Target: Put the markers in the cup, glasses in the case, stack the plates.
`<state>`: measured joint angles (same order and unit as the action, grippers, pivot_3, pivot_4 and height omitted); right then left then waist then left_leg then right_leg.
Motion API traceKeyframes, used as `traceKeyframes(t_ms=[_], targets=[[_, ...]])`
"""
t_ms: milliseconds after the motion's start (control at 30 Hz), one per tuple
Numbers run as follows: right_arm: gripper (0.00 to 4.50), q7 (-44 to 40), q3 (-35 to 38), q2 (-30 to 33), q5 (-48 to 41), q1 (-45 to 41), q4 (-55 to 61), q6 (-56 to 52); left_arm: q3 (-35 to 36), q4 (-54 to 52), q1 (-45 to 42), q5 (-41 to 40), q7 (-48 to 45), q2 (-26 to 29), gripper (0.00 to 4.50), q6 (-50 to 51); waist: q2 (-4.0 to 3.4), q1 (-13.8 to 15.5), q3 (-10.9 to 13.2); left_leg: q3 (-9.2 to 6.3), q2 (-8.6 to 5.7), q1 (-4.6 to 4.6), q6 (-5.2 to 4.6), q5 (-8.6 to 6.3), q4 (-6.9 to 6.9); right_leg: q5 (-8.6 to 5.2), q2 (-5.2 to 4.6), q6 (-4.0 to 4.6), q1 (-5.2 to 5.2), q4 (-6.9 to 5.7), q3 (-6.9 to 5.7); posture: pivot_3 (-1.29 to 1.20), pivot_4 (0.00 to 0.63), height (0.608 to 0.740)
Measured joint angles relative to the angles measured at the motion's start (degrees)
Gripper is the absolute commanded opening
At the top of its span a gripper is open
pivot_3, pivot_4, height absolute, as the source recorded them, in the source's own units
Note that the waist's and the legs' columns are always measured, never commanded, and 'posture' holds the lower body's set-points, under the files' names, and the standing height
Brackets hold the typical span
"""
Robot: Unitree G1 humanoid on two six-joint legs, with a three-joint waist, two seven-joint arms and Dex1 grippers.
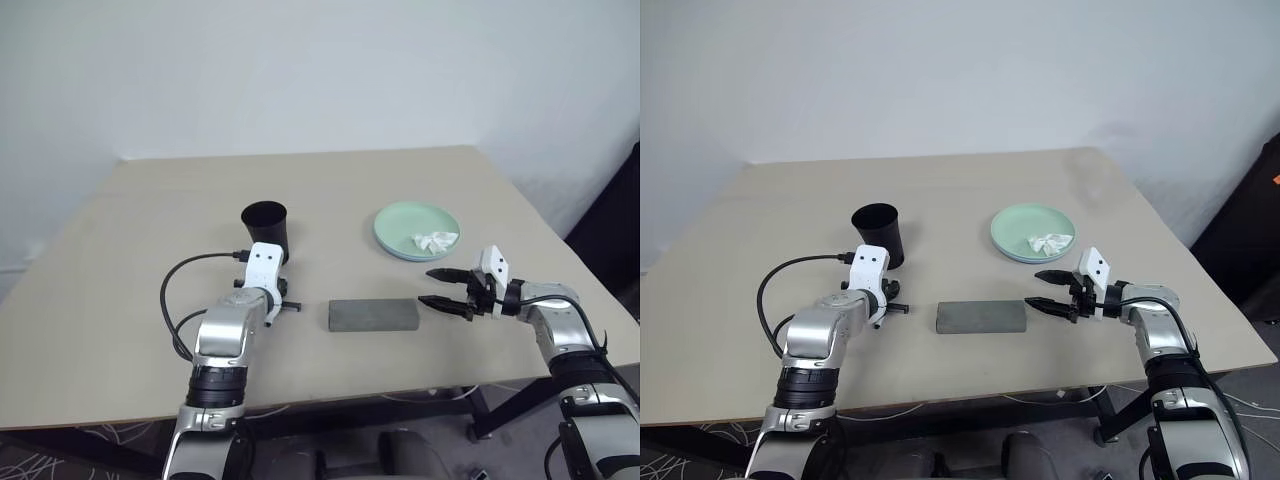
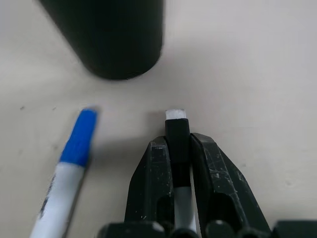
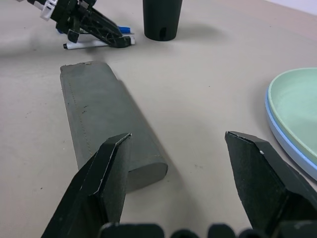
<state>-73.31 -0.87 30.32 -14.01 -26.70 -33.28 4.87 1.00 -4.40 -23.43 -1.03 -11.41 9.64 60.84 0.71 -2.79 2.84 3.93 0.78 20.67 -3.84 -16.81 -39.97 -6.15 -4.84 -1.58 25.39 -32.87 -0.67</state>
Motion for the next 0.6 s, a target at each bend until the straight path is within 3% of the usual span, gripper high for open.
traceKeyframes(t_ms=[133, 333, 433, 600], targets=[[3.26, 0.02, -0.02, -0.01, 0.02, -0.16, -0.07, 0.02, -5.43, -4.47, 0.03, -1.71, -8.34, 4.91, 0.12, -10.6, 0.0, 0.0, 0.0, 0.04, 0.0, 0.04, 0.15, -0.09, 0.04, 0.0, -0.01, 0.01, 0.05, 0.05, 0.0, 0.0, 0.0, 0.74], [3.26, 0.06, -0.07, -0.03, 0.1, -1.98, -0.55, 0.07, -6.3, -4.5, -1.43, -4.66, -17.56, 8.43, 0.12, -28.78, -0.01, 0.01, 0.0, 0.11, 0.03, 0.0, -0.02, 0.02, 0.05, 0.0, 0.01, 0.01, 0.03, 0.06, 0.0, 0.0, 0.0, 0.74], [3.26, 0.21, -0.09, -0.09, 0.27, -2.12, -0.86, 0.12, -3.78, -1.54, -3.75, -5.83, -17.55, 7.75, 0.12, -36.1, -0.01, 0.04, 0.0, 0.11, 0.02, 0.01, -0.03, 0.04, 0.05, 0.0, -0.01, 0.01, 0.02, 0.06, 0.0, 0.0, 0.0, 0.74], [3.26, 0.31, -0.12, -0.12, 0.56, -2.24, -0.93, 0.13, 1.71, 9.52, -10.15, -3.13, -9.87, 7.41, 0.12, -55.89, -0.01, 0.03, 0.0, 0.13, -0.02, 0.01, -0.05, 0.04, 0.04, 0.0, -0.02, 0.01, -0.03, 0.09, 0.0, 0.0, 0.0, 0.74]])
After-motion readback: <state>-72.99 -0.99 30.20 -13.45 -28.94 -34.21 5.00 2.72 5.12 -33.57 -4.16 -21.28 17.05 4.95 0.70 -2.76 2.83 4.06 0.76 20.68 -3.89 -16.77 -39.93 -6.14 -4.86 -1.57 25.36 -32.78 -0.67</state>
